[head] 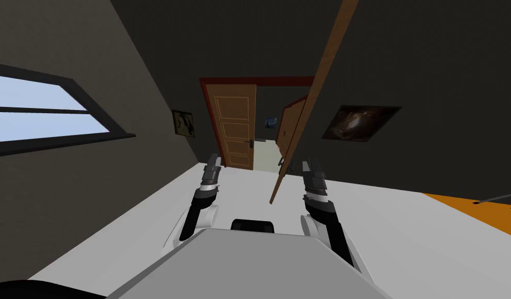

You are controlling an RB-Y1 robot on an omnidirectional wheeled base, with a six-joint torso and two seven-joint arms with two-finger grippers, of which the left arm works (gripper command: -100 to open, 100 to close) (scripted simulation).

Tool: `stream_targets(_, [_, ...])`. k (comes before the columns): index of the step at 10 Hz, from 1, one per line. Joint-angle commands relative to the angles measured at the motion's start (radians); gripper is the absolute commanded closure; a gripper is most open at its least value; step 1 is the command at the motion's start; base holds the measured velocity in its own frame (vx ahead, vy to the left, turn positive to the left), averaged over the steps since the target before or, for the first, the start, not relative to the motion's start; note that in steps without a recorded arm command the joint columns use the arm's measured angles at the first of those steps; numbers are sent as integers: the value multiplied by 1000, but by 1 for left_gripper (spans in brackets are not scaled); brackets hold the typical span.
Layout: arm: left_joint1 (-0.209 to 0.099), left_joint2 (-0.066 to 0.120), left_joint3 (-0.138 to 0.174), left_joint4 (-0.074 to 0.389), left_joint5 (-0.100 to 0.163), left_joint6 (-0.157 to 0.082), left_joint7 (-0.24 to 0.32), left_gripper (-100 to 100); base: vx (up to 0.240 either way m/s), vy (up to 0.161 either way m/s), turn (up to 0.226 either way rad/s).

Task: Pull the door open

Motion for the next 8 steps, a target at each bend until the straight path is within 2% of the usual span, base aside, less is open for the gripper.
stream_targets(1, [-24,8,26,38,4,1,-5,-100,80,24,-154])
stream_targets(6, [-86,24,89,133,13,2,-17,-100,81,39,-117])
stream_targets(8, [-128,33,133,199,20,3,-26,-100,94,62,-175])
